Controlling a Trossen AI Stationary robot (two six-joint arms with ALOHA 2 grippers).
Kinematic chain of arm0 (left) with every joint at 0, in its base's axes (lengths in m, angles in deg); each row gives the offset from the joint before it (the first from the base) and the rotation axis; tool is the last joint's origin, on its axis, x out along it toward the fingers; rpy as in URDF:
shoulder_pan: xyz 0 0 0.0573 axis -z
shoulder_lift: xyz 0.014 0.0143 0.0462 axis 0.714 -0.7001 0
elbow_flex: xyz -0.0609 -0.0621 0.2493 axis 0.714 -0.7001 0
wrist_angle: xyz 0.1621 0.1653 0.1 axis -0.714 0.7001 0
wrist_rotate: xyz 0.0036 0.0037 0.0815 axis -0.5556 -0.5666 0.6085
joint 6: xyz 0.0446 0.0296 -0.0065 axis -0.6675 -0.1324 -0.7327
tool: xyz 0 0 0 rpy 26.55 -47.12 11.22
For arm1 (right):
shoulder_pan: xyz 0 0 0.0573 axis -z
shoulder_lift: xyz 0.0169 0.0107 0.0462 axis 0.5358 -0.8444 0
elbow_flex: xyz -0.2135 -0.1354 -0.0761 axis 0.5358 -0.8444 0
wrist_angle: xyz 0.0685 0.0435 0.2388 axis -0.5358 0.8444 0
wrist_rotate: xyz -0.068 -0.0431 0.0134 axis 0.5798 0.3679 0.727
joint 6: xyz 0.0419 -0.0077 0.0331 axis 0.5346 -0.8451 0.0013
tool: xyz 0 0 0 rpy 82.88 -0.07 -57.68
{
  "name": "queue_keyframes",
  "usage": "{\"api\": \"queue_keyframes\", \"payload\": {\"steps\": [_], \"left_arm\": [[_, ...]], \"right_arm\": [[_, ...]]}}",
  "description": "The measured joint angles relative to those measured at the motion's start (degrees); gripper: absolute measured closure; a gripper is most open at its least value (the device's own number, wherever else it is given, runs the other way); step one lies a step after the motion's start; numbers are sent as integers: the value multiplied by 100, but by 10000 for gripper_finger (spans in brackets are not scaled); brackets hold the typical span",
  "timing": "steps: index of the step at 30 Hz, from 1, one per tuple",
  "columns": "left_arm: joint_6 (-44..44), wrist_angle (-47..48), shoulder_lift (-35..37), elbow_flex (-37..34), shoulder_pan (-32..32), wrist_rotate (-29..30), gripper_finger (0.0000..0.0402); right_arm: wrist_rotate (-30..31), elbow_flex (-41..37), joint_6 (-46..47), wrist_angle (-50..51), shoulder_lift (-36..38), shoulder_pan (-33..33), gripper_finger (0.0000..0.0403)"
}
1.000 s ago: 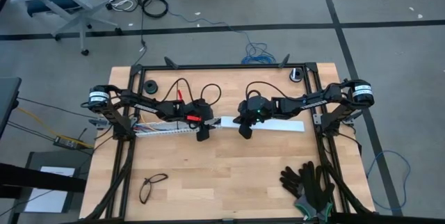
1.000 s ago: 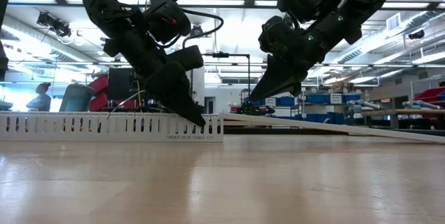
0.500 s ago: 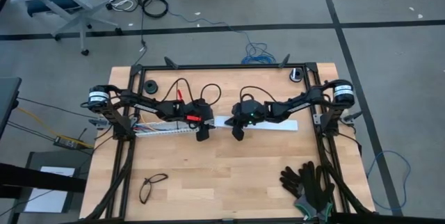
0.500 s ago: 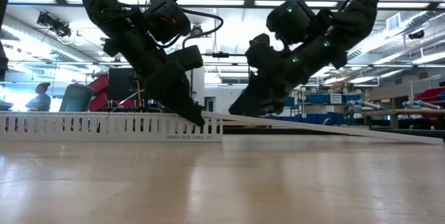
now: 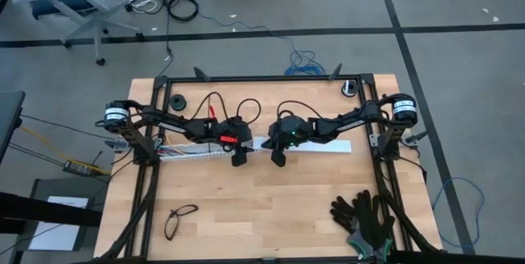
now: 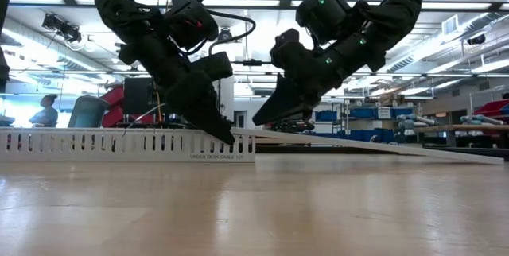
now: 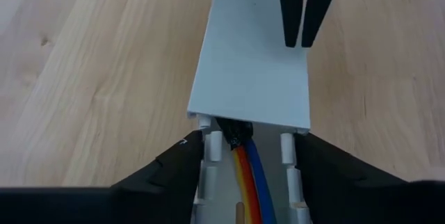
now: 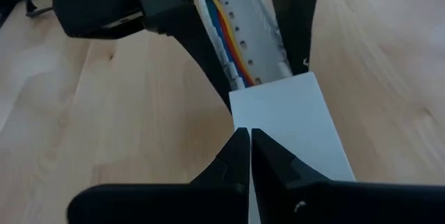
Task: Ziptie cables
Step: Close the white cable duct using the cover
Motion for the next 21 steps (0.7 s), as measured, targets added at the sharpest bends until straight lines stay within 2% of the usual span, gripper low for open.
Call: {"api": "queue_keyframes", "payload": {"steps": [12, 21], "left_arm": [[-140, 48, -7, -2, 0, -26, 108], [-157, 26, -4, -1, 0, 37, 97]], "right_arm": [[-21, 0, 1, 7, 3, 0, 402], [-60, 0, 5, 10, 13, 0, 403]]}}
